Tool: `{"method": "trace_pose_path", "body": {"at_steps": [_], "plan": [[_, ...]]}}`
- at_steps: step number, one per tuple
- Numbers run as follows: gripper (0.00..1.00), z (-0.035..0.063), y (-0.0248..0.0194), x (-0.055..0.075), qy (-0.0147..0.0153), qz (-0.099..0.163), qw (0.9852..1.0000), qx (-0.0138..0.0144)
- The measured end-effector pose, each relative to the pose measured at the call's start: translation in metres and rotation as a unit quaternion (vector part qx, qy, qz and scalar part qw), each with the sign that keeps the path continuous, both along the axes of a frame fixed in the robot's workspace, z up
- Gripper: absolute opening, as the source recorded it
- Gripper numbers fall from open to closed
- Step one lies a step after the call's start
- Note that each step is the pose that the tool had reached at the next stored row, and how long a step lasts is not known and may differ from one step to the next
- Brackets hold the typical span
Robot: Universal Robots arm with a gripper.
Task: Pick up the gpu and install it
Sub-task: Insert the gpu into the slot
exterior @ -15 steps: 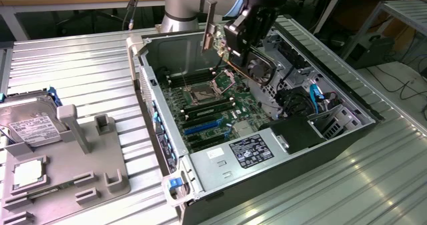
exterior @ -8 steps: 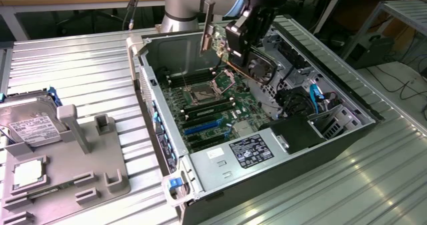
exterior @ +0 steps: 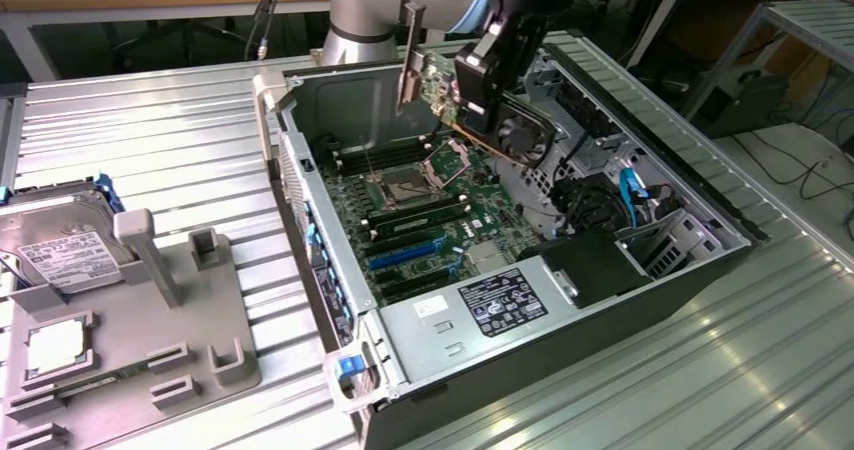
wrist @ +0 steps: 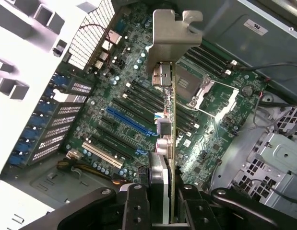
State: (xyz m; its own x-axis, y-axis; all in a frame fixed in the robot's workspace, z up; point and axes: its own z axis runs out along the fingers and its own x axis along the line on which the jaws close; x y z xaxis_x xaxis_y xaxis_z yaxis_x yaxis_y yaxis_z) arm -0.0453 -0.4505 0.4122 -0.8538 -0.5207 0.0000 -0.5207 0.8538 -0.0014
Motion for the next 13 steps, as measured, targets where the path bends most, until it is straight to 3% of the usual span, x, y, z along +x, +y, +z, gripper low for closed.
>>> {"method": "trace_pose_path", "body": {"at_steps": [6, 13], "plan": [[0.28, 0.0000, 0.0000, 0.0000, 0.0000, 0.024, 0.9997, 0.0000], [0.28, 0.0000, 0.0000, 0.0000, 0.0000, 0.059, 0.9983, 0.0000]]}}
